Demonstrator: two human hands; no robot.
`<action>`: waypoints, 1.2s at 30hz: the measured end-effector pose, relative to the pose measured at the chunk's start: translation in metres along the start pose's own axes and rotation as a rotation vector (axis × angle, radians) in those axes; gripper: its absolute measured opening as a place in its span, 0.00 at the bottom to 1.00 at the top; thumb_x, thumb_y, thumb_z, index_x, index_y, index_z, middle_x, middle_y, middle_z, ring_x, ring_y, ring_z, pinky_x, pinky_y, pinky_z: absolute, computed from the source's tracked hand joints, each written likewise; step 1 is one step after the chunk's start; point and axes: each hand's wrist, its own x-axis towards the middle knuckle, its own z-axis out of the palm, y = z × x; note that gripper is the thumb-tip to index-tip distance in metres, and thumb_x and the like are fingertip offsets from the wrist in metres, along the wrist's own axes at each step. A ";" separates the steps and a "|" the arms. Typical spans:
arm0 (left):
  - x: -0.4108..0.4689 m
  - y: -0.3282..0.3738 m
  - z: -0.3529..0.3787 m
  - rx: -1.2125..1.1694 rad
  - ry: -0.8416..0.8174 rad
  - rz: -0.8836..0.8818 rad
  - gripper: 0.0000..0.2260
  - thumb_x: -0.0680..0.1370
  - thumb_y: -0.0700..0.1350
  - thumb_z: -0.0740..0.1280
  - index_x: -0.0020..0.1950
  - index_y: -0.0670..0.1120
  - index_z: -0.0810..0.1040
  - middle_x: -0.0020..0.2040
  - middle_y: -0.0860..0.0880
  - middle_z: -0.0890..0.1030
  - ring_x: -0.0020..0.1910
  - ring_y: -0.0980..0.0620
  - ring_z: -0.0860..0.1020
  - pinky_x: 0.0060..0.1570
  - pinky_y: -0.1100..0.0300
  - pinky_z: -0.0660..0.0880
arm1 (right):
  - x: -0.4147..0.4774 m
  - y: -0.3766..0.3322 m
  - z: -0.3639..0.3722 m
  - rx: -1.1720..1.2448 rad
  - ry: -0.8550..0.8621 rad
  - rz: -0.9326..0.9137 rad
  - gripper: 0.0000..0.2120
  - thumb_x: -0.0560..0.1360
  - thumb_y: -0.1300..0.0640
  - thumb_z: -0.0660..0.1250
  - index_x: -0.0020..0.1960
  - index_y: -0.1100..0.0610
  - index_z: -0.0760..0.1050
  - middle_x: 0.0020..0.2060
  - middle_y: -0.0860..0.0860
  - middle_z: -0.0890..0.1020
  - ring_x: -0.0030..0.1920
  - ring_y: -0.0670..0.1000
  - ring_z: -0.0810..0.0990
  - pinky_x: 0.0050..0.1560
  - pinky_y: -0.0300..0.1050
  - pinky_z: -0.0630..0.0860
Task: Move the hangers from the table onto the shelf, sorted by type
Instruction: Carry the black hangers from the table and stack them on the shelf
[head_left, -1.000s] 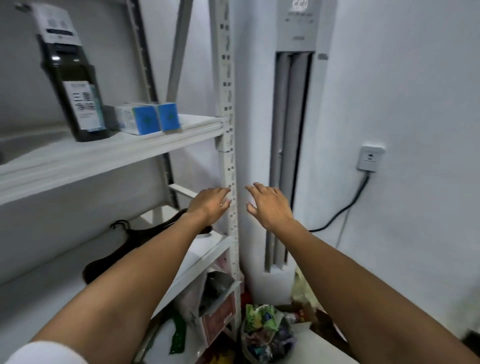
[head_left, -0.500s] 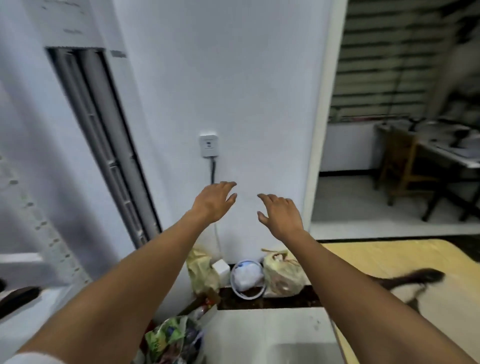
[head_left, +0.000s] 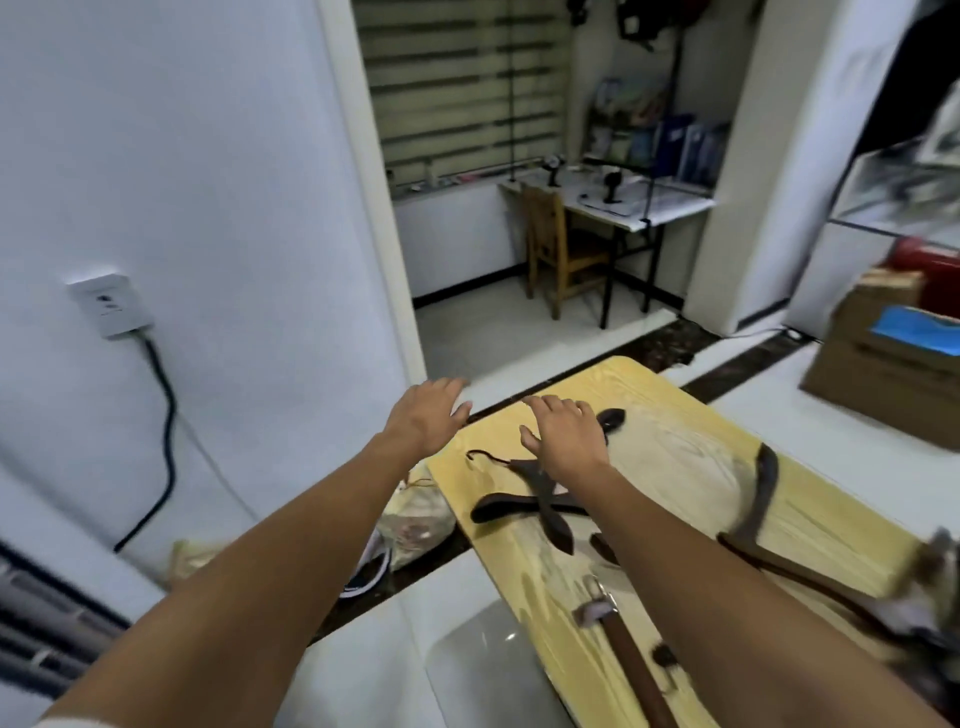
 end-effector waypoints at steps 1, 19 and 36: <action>0.004 0.009 0.006 0.002 -0.011 0.016 0.20 0.83 0.51 0.52 0.73 0.46 0.62 0.71 0.45 0.69 0.68 0.44 0.67 0.67 0.52 0.62 | -0.004 0.011 0.001 -0.005 -0.005 0.026 0.21 0.80 0.47 0.54 0.71 0.52 0.63 0.66 0.53 0.73 0.65 0.55 0.71 0.65 0.50 0.63; 0.085 0.070 0.157 -0.037 -0.469 0.066 0.21 0.82 0.53 0.50 0.72 0.43 0.62 0.68 0.40 0.70 0.67 0.41 0.68 0.63 0.49 0.66 | -0.034 0.098 0.079 -0.089 -0.237 0.389 0.20 0.81 0.47 0.53 0.71 0.53 0.63 0.64 0.53 0.73 0.65 0.56 0.70 0.66 0.51 0.62; 0.104 0.093 0.224 -0.242 -0.587 -0.220 0.31 0.78 0.48 0.64 0.74 0.40 0.52 0.69 0.36 0.62 0.67 0.40 0.65 0.65 0.53 0.65 | -0.026 0.114 0.137 -0.117 -0.427 0.492 0.19 0.81 0.47 0.53 0.67 0.54 0.66 0.62 0.54 0.75 0.64 0.57 0.70 0.65 0.51 0.63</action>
